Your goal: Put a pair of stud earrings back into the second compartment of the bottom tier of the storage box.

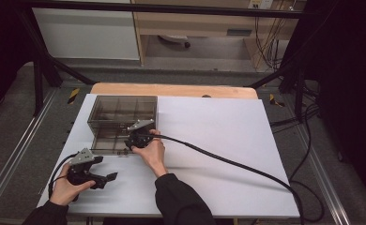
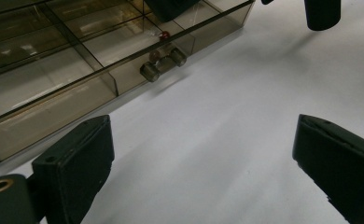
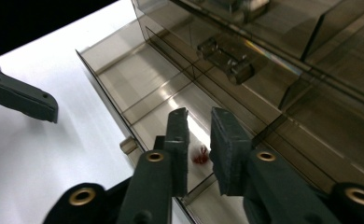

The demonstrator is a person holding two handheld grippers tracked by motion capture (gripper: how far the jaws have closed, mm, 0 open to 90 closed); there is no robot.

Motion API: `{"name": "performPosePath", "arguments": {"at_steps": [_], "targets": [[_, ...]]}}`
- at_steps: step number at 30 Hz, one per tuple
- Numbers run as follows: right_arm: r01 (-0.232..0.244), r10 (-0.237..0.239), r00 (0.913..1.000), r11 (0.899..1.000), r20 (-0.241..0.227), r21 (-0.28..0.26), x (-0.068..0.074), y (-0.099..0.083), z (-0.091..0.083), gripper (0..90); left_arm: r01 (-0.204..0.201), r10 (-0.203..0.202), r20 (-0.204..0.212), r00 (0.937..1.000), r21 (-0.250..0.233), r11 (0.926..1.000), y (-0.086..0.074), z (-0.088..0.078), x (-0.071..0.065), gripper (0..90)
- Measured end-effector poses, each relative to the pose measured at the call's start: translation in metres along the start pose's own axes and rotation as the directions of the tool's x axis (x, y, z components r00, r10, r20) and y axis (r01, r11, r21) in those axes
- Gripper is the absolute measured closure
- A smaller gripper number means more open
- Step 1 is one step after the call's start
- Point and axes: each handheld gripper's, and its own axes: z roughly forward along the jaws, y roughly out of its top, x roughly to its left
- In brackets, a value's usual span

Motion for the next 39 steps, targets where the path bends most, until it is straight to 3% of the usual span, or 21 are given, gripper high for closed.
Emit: {"name": "performPosePath", "arguments": {"at_steps": [4,7,14,18,25,30,39], "targets": [[-0.002,0.002,0.9999,1.0,-0.014,-0.007,0.002,0.003,-0.006,69.2,-0.001,0.001,-0.001,1.0,0.004,1.0,0.0,0.001,0.0,4.9],[0.023,-0.023,0.9997,1.0,-0.011,-0.007,0.006,0.006,-0.013,62.7,0.001,-0.001,-0.001,1.0,0.002,1.0,0.0,0.0,0.0,4.9],[0.039,-0.039,0.9992,0.999,-0.006,0.004,0.012,0.008,-0.038,43.3,0.001,-0.001,-0.003,1.0,0.003,1.0,0.0,0.0,0.0,4.9],[0.037,-0.037,0.999,0.999,0.024,0.013,0.01,0.005,-0.054,29.8,0.0,0.0,-0.002,1.0,0.006,1.0,0.0,0.0,0.0,4.9],[0.045,-0.046,0.9978,0.999,0.047,0.016,0.002,-0.004,-0.08,15.7,0.001,-0.001,-0.004,1.0,0.008,1.0,0.0,0.001,0.0,4.9],[0.035,-0.035,0.9975,0.999,0.061,0.001,-0.007,-0.011,-0.1,9.2,0.002,-0.002,-0.005,1.0,0.011,0.9999,-0.001,0.001,0.0,4.9],[0.011,-0.008,0.9957,0.999,0.092,-0.033,-0.029,-0.027,-0.134,6.0,0.003,-0.003,-0.008,1.0,0.012,0.9999,-0.001,0.001,0.0,4.9]]}}
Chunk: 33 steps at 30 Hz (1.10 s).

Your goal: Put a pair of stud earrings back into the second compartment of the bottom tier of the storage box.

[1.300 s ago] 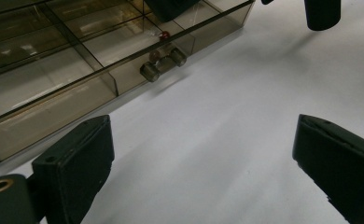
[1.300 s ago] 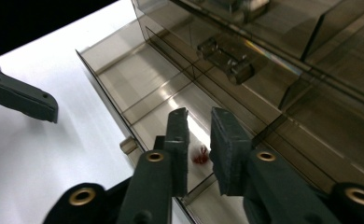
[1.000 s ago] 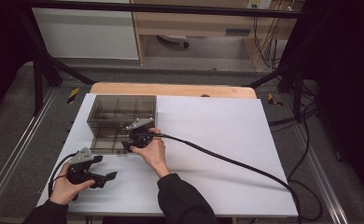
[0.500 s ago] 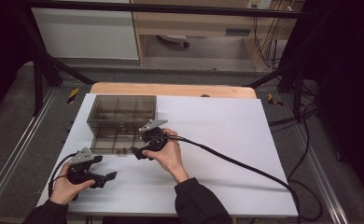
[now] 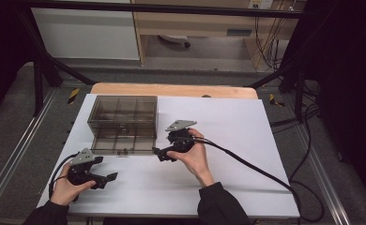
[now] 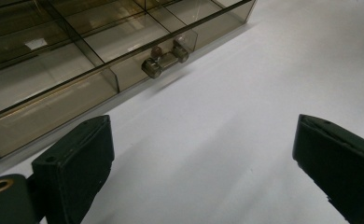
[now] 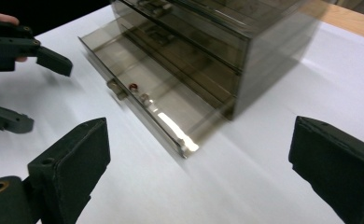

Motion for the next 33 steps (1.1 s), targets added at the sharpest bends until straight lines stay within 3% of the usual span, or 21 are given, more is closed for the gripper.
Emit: {"name": "performPosePath", "arguments": {"at_steps": [10,24,33], "targets": [[-0.016,0.016,0.9987,1.0,0.048,-0.013,-0.027,-0.027,-0.026,4.7,0.001,-0.001,-0.002,1.0,0.003,1.0,0.0,0.001,0.0,4.9],[-0.098,0.1,0.9937,0.994,0.049,-0.041,-0.063,-0.082,-0.062,4.1,-0.002,0.002,-0.004,1.0,0.007,1.0,0.0,0.001,-0.001,4.8],[-0.123,0.125,0.991,0.991,0.047,-0.056,-0.083,-0.119,-0.09,3.4,-0.001,0.001,-0.003,1.0,0.01,0.9999,0.0,0.002,-0.001,4.9]]}}
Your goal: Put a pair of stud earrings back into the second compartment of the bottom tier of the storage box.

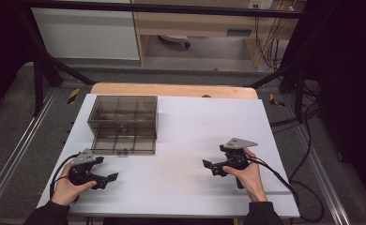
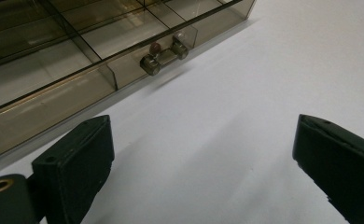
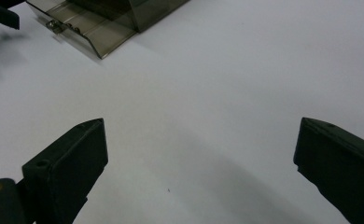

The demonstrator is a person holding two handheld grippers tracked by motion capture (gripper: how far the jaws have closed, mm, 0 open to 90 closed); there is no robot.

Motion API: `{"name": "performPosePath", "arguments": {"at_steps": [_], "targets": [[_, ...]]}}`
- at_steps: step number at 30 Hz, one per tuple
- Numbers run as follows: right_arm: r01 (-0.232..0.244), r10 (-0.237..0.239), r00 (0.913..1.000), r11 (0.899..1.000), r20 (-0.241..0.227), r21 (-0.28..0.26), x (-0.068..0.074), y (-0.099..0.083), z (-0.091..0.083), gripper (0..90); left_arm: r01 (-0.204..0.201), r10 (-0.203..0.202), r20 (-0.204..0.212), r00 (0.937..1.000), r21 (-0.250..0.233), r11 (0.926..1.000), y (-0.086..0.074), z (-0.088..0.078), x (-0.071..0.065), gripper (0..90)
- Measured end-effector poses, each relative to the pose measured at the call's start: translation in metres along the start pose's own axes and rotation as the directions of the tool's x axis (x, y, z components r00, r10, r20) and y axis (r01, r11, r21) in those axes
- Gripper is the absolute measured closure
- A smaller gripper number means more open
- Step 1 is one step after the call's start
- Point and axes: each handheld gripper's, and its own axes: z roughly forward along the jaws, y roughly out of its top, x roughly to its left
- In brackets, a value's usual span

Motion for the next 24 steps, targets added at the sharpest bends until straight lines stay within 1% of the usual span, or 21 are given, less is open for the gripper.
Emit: {"name": "performPosePath", "arguments": {"at_steps": [4,5,7,9,11,14,15,18,19,24], "targets": [[0.0,0.0,1.0,1.0,0.003,0.007,-0.008,-0.012,-0.009,3.1,0.0,0.0,-0.001,1.0,-0.002,1.0,0.0,-0.001,0.0,4.9],[-0.008,0.008,1.0,1.0,0.003,0.014,-0.01,-0.015,-0.012,2.8,-0.001,0.001,-0.002,1.0,-0.001,1.0,0.0,-0.001,0.0,4.9],[-0.002,0.002,1.0,1.0,0.004,0.025,-0.013,-0.021,-0.016,2.5,-0.002,0.002,-0.004,1.0,0.002,1.0,0.0,0.0,0.0,4.9],[-0.008,0.008,1.0,1.0,0.003,0.025,-0.015,-0.027,-0.021,2.4,-0.002,0.002,-0.004,1.0,0.002,1.0,0.0,0.0,0.0,4.9],[-0.004,0.004,0.9999,1.0,0.011,0.025,-0.018,-0.032,-0.025,2.4,-0.002,0.002,-0.005,1.0,0.001,1.0,0.0,-0.001,0.0,4.9],[-0.021,0.02,0.9996,0.999,0.018,0.036,-0.022,-0.039,-0.031,2.3,-0.003,0.003,-0.003,1.0,-0.003,1.0,0.0,-0.001,-0.001,4.9],[-0.019,0.019,0.9996,0.999,0.022,0.033,-0.024,-0.041,-0.033,2.3,-0.004,0.004,-0.003,1.0,-0.002,1.0,0.0,-0.001,-0.001,4.9],[-0.039,0.039,0.999,0.999,0.024,0.035,-0.027,-0.047,-0.037,2.3,-0.007,0.007,-0.003,1.0,0.001,1.0,0.0,0.0,-0.001,4.9],[-0.035,0.034,0.999,0.999,0.028,0.035,-0.028,-0.048,-0.037,2.2,-0.007,0.007,-0.002,1.0,0.001,1.0,0.0,0.0,-0.001,4.9],[-0.046,0.044,0.9985,0.998,0.031,0.047,-0.031,-0.052,-0.039,1.9,-0.008,0.008,0.0,1.0,0.0,1.0,0.001,-0.001,-0.002,4.9]]}}
